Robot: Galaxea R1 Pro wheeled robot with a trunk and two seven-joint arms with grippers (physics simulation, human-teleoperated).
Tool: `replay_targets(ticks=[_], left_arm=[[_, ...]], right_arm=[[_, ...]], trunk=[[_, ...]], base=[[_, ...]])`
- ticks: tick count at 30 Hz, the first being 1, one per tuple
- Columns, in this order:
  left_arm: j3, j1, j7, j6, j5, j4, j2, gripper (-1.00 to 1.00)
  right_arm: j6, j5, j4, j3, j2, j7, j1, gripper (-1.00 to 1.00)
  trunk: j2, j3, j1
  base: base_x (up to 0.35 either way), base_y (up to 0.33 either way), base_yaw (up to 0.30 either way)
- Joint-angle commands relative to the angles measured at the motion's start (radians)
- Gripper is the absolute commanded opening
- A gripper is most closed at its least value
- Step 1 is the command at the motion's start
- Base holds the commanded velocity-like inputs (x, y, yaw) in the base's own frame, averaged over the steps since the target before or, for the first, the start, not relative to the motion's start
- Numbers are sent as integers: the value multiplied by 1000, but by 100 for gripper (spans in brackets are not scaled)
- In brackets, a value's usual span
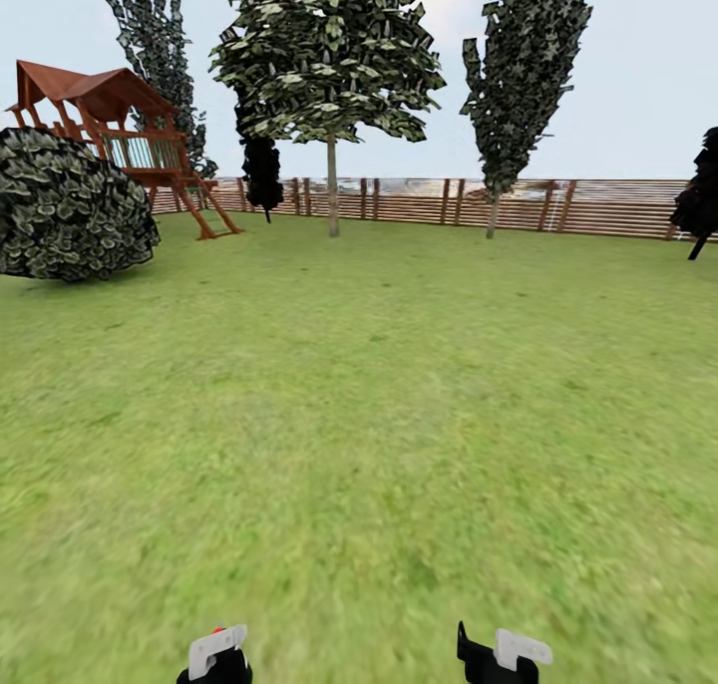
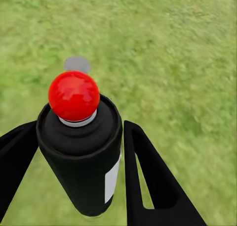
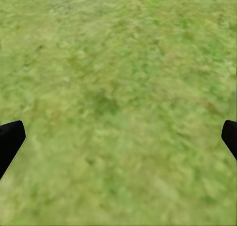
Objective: In the garden, pick up the pesticide atomizer on the floor and spray pesticide onto both trees until each tree trunk is fully covered.
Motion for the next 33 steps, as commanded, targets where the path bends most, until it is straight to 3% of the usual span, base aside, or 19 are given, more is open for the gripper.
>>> replay_targets(ticks=[1, 33], left_arm=[[-9, -1, 10, -5, 3, -1, 1, -100], [-8, -1, 10, -5, 3, 0, 1, -100]], right_arm=[[-6, -10, 0, 8, -1, -6, -1, 100], [-6, -10, 0, 8, -1, -6, -1, 100]], trunk=[[-2, -2, 1], [-2, -2, 1]], base=[[339, 97, 12], [339, 96, 1]])
